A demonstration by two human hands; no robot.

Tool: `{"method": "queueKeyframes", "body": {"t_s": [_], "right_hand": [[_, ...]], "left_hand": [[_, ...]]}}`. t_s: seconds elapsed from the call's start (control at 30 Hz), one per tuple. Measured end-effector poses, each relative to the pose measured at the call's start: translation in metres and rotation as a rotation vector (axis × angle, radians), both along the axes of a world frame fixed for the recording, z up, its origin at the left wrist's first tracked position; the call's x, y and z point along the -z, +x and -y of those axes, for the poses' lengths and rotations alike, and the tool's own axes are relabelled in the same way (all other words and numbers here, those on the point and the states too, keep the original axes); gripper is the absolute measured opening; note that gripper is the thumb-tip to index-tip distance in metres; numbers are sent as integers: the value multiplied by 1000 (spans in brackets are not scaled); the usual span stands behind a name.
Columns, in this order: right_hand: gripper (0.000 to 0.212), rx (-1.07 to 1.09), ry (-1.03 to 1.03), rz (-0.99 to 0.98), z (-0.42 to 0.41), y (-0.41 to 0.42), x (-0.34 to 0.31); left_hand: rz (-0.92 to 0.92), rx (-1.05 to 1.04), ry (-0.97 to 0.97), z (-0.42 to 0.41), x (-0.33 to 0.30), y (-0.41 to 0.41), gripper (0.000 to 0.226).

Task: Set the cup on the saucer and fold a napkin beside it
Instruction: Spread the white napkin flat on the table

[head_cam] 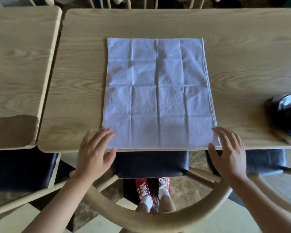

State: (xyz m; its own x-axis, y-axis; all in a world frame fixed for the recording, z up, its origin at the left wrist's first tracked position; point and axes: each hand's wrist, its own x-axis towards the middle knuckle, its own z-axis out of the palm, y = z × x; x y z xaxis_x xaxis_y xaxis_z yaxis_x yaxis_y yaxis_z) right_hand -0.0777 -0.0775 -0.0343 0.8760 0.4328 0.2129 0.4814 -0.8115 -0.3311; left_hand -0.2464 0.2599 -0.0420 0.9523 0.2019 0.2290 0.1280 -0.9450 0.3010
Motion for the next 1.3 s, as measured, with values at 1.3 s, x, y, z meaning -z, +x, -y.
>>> {"method": "queueKeyframes", "body": {"t_s": [1.3], "right_hand": [[67, 14, -342, -231, -47, 54, 33]], "left_hand": [[-338, 451, 218, 51, 33, 189, 71]]}}
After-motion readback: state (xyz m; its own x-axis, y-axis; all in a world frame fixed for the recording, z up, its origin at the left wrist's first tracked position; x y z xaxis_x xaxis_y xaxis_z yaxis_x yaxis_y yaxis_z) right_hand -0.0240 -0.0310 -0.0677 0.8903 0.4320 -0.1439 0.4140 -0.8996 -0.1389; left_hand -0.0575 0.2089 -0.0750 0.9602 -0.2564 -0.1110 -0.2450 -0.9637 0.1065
